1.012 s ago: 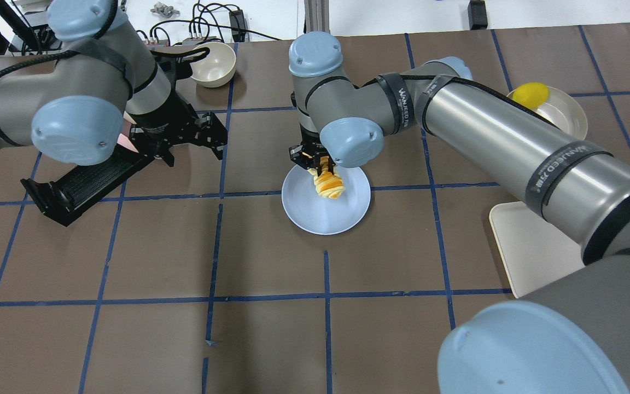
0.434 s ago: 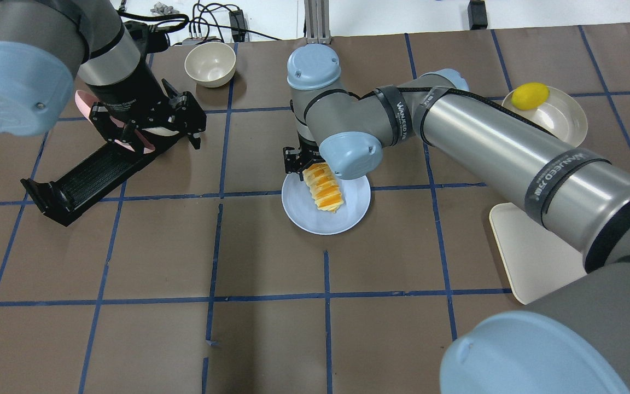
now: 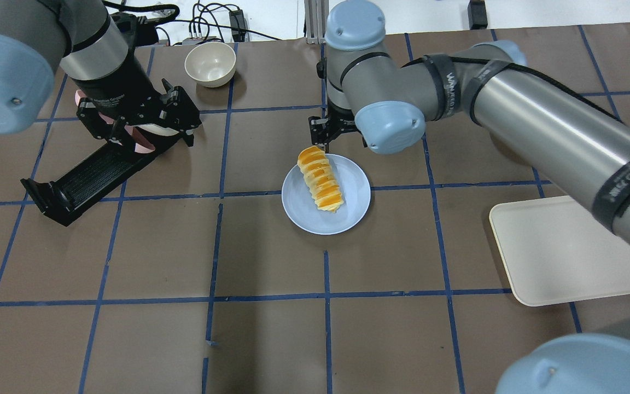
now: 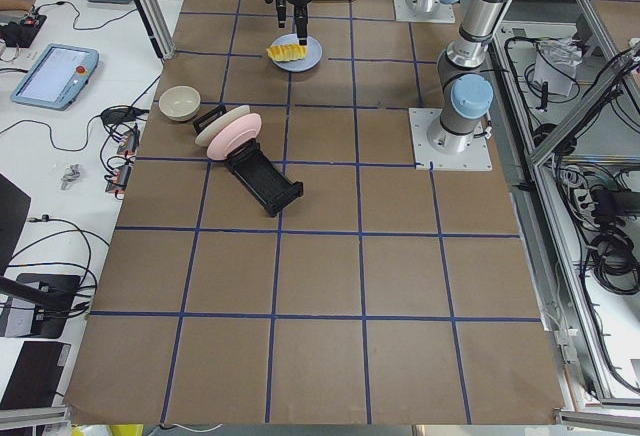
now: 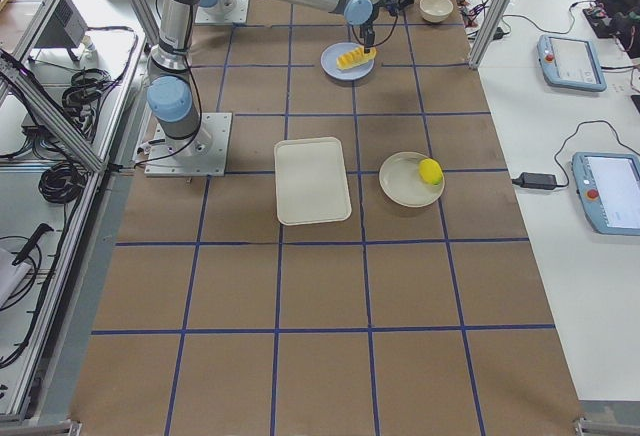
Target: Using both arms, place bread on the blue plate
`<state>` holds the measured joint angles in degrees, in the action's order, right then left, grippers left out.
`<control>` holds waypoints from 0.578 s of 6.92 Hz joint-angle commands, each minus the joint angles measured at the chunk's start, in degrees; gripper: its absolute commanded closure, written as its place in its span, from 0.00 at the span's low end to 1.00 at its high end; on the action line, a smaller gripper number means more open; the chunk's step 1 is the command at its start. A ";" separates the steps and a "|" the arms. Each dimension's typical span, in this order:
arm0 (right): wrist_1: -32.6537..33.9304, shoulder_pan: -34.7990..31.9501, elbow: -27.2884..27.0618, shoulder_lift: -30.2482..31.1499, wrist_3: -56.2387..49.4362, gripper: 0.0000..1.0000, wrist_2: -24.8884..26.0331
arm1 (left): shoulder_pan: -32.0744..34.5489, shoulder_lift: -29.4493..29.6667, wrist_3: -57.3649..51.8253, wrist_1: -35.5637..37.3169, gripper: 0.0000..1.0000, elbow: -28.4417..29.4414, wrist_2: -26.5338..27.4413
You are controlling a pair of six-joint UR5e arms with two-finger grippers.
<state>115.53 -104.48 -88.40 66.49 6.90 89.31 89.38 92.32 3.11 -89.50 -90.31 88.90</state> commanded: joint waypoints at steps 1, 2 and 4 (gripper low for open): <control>-12.52 9.08 -0.28 7.74 -7.48 0.20 0.33 | -0.43 1.36 -0.04 -0.41 0.00 4.42 -0.04; -19.83 15.03 -0.54 13.70 -13.52 0.17 0.34 | -2.00 0.76 -0.04 -0.76 0.00 4.10 0.05; -29.96 24.21 -2.20 23.12 -16.39 0.08 0.25 | -3.85 0.05 -0.04 -2.96 0.00 3.92 0.05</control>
<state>92.11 -85.03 -89.50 83.99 -7.78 89.62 86.44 92.73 3.08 -91.64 -86.38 88.93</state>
